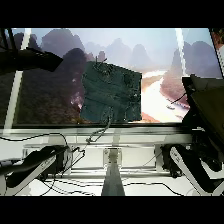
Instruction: Fold the clothes and pants, and hang the long-sleeved shirts on hangers.
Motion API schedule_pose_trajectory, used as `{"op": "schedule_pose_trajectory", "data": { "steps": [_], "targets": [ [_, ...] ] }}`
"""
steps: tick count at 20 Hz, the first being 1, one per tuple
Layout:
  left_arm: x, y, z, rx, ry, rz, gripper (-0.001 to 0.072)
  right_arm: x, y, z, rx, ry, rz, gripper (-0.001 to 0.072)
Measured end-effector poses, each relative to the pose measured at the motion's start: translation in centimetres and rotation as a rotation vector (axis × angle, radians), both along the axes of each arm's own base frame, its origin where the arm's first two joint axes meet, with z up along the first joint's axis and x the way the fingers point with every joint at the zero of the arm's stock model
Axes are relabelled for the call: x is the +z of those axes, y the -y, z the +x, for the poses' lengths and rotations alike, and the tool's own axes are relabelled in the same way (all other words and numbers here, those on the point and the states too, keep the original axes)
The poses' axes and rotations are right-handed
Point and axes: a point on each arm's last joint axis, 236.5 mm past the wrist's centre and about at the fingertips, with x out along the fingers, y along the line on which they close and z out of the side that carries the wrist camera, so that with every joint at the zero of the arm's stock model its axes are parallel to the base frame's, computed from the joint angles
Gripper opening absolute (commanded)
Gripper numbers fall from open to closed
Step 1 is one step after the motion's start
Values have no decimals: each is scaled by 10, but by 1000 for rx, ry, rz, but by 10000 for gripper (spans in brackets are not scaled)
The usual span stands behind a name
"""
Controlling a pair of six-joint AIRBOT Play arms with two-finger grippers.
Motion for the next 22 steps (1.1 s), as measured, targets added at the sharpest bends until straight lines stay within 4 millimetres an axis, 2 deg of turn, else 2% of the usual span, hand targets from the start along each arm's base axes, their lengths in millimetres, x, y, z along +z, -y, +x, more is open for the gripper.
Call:
{"op": "schedule_pose_trajectory", "data": {
  "steps": [18,22],
  "targets": [
    [0,0,0,0,0,0,686,0,0,0,0,0,0,39],
    [4,6,-1,-8,2,-36,686,2,-1,3,7,16,1,39]
  ]
}}
